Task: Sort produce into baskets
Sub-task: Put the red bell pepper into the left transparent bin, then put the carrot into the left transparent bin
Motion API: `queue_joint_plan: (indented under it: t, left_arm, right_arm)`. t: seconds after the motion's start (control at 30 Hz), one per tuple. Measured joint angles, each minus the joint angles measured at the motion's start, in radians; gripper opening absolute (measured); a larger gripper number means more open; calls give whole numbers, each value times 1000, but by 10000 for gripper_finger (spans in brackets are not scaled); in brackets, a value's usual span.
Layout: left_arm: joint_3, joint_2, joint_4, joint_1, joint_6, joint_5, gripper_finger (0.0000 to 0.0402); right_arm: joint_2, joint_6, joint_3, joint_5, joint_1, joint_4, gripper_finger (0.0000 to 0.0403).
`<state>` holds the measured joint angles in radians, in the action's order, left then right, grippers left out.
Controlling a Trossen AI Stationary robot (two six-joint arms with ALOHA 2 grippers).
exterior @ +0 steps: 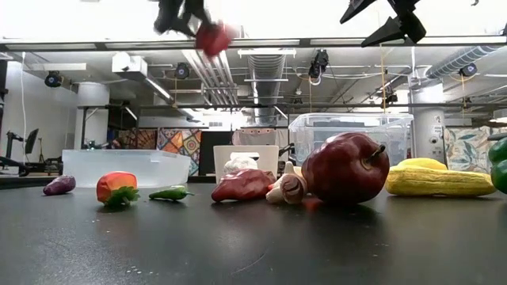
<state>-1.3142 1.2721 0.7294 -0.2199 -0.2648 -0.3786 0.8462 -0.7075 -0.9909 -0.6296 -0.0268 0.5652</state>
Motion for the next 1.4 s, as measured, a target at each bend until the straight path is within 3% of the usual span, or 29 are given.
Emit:
queue_joint_plan:
  t: [0.13,0.27,0.33,0.43,0.73,1.0,1.4]
  left_arm:
    - [28,39,206,-272,-64,72,232]
    - [75,112,269,-533,-68,269,232]
    - [97,153,261,-625,-67,358,232]
    - [104,220,270,-703,-43,373,232]
    - [81,356,288,-751,13,235,233]
    - [85,410,317,-750,21,204,236]
    - [85,396,336,-750,42,178,315]
  right_arm:
    - [0,0,0,0,0,-2,350]
    - [0,0,0,1,0,-2,350]
    - [0,0,0,1,0,-2,350]
    - [0,0,0,2,0,-2,350]
    - [0,-8,0,5,0,-2,350]
    - [-1,-26,0,10,0,-1,350]
    - [0,-1,0,0,0,24,350]
